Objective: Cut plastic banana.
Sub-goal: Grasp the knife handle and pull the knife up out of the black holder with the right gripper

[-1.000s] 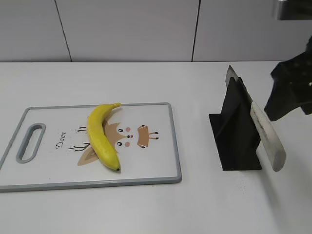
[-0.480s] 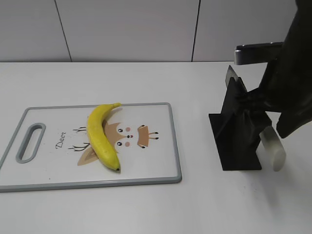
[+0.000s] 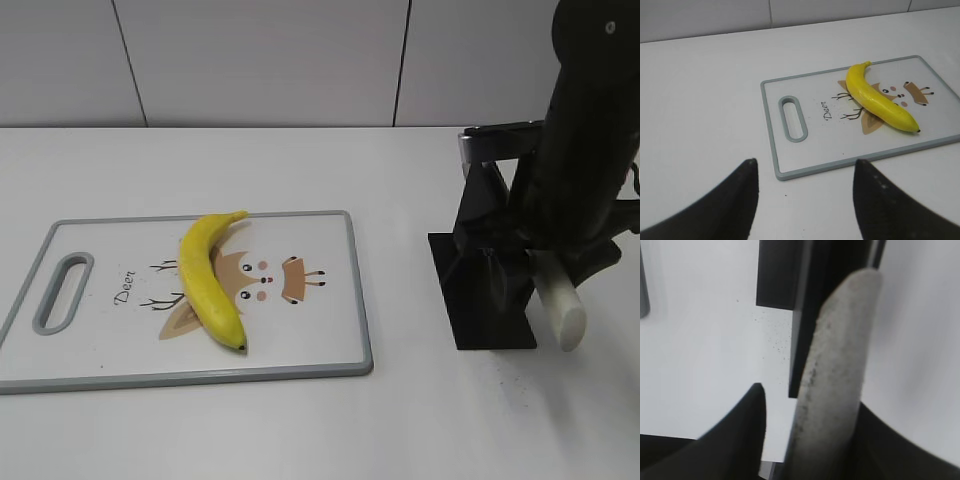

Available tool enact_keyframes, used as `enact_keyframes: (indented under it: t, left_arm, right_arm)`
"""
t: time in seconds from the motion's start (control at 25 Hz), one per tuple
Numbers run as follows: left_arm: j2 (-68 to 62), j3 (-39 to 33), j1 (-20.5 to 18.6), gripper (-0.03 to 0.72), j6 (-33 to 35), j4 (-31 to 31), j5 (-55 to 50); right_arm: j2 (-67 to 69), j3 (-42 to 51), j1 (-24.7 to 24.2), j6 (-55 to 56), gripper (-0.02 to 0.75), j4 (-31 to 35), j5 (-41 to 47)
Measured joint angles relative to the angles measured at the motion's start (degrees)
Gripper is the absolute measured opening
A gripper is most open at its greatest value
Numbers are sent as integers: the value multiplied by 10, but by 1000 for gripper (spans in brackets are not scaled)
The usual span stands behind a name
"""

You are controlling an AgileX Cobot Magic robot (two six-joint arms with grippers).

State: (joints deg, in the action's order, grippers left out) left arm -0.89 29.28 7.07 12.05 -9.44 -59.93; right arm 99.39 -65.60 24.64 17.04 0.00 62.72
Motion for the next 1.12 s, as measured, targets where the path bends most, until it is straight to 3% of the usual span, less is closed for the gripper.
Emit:
enact_keyframes:
  t: [0.12,1.12]
  left_arm:
    - [0,0,0,571,0,0,0]
    - [0,0,0,571,0,0,0]
  right_arm:
    - [0,0,-1,9,181,-9,10]
    - [-121,-1,-1,-5,182,-24,28]
